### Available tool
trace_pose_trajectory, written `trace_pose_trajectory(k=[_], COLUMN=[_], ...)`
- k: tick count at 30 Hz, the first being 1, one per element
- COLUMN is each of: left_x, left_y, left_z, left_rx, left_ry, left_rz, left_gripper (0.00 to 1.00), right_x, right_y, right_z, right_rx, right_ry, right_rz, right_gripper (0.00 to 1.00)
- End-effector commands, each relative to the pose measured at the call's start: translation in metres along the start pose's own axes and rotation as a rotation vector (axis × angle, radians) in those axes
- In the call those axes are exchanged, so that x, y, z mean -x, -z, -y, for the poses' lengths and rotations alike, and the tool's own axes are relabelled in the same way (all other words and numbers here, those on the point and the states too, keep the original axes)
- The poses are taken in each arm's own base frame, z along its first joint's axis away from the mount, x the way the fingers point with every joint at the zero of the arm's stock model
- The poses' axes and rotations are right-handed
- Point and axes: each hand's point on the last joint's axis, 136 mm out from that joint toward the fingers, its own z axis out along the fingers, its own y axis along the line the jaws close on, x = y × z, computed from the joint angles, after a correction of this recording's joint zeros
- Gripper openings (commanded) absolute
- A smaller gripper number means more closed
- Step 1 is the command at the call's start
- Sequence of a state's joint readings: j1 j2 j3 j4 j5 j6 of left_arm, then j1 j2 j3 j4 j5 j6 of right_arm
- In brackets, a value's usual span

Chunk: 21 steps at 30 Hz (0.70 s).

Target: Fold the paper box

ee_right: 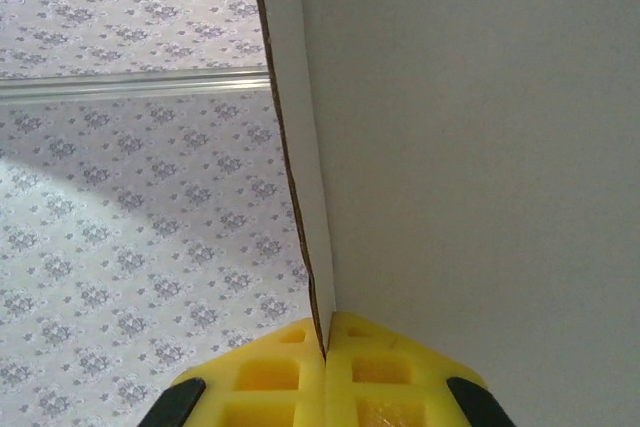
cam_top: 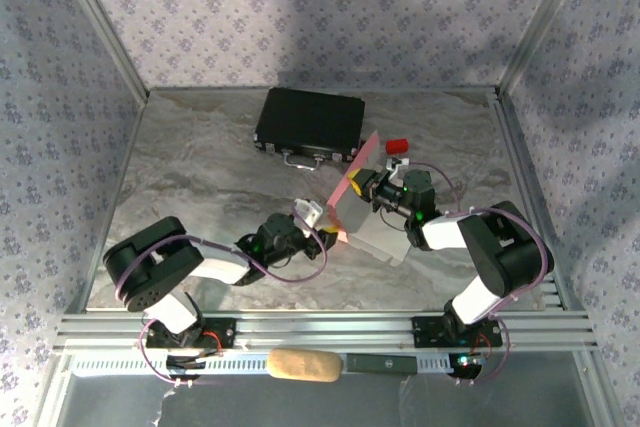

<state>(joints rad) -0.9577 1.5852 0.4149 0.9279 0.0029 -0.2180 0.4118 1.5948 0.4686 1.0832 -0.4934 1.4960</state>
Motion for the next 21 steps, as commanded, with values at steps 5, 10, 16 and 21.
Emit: trace_pose_trajectory(k=[5, 10, 16, 21], left_x=[0.031, 0.032, 0.041, 0.037], left_y=[-0.004, 0.003, 0.011, 0.013], left_z=[-0.003, -0.014, -0.022, -0.033], left_rx=[0.063, 0.130, 0.173, 0.191], left_ry=[0.022, 0.019, 0.008, 0.015], left_rz=[0.100, 0.107, 0.126, 0.108], left_gripper=[0.48, 0.47, 0.44, 0.37], right_x=[-0.008, -0.011, -0.013, -0.013], right_y=[0.003, -0.003, -0.020, -0.027], right_z=[-0.001, -0.008, -0.021, -0.018], right_rx=[0.046, 0.064, 0.106, 0.103], right_ry=[0.012, 0.010, -0.006, -0.020], right_rz=[-0.018, -0.021, -0.021, -0.021], right_gripper=[0.00, 0.00, 0.00, 0.00])
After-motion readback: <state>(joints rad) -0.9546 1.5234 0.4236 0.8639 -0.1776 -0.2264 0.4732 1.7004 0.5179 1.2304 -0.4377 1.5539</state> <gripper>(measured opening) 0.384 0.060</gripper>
